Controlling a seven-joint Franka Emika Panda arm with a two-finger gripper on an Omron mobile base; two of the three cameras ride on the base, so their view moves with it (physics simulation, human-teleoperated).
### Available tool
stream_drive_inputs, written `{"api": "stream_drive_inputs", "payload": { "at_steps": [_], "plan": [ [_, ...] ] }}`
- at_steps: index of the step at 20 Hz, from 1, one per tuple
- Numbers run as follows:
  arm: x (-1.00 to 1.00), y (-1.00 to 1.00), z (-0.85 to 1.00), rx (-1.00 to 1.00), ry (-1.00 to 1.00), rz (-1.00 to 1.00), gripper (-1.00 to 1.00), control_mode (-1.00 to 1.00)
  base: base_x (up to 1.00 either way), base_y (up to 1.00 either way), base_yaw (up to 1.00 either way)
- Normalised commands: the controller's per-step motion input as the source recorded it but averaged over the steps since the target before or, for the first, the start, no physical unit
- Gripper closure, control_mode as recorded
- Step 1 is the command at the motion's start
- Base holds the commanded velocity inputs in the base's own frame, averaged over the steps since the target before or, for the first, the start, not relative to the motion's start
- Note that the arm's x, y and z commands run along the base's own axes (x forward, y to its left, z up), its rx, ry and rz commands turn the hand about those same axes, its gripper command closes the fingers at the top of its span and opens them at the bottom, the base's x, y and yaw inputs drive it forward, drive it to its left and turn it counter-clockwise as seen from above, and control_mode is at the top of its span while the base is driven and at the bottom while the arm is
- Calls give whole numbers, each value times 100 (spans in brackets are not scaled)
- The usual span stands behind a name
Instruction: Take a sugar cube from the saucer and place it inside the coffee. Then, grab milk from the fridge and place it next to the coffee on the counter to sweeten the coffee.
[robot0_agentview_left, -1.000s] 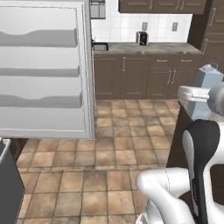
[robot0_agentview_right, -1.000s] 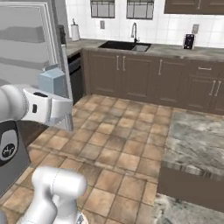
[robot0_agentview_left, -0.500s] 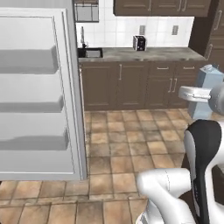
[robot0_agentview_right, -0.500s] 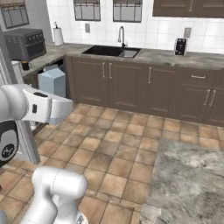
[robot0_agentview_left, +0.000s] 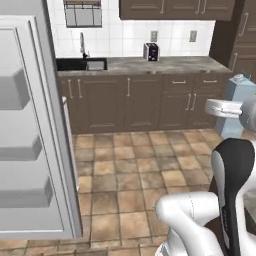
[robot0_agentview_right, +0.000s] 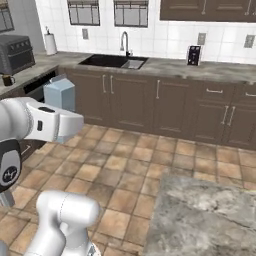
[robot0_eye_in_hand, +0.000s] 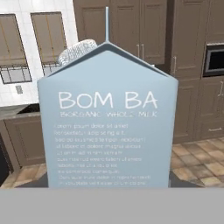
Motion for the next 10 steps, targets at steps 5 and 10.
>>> {"api": "stream_drive_inputs", "payload": {
  "at_steps": [5, 10],
  "plan": [
    [0, 0, 0, 0, 0, 0, 100, 100, 100, 0, 0],
    [0, 0, 0, 0, 0, 0, 100, 100, 100, 0, 0]
  ]
}}
